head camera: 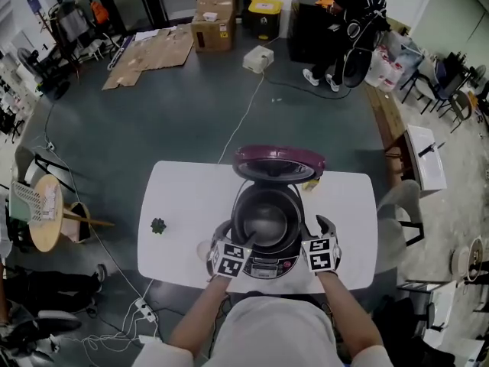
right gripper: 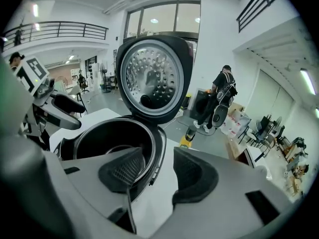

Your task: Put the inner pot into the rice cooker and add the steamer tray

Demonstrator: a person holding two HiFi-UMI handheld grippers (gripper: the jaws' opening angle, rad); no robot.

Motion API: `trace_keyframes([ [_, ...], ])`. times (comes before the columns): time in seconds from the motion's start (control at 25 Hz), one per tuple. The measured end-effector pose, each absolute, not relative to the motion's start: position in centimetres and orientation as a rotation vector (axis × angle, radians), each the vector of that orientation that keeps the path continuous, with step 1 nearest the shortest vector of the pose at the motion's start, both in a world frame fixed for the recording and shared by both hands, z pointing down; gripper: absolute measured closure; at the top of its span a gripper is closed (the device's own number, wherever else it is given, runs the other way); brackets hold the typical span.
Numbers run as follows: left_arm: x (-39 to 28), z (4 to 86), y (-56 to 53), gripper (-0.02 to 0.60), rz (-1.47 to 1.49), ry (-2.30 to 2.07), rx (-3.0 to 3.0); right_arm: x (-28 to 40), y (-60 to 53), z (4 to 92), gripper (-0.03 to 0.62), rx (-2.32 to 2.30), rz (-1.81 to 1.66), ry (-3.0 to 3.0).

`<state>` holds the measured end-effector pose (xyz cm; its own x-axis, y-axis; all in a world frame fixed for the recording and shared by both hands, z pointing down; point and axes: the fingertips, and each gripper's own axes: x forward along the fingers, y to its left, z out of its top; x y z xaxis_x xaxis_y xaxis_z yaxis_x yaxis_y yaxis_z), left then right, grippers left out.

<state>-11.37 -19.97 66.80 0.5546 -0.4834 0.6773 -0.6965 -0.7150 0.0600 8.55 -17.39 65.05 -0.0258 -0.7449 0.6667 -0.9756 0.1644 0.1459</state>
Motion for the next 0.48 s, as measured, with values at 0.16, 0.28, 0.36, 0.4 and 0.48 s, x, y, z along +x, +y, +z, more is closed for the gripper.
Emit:
trace_keyframes([
  [0.16, -10.9, 66.1, -19.4, 0.252, 0.898, -0.959, 2.494, 8.7, -15.9, 63.6, 0.382, 1.67, 0.494, -1.854],
  [0.28, -10.4, 65.2, -19.0, 0.253, 0.862, -0.95, 2.512, 9.1, -15.1, 62.7, 0.382, 1.698, 0.486, -1.868],
  [0.36, -9.8, 64.6, -18.6, 0.256, 0.844, -0.937, 2.518, 9.8, -14.7, 62.3, 0.382, 1.719, 0.48, -1.878],
  [0.4, -9.4, 64.4, -18.4, 0.256, 0.834, -0.931, 2.52, 10.1, -14.5, 62.0, 0.382, 1.729, 0.478, -1.883],
  [0.48, -8.8, 63.9, -17.8, 0.256, 0.81, -0.923, 2.522, 10.5, -13.8, 61.4, 0.382, 1.744, 0.479, -1.894],
])
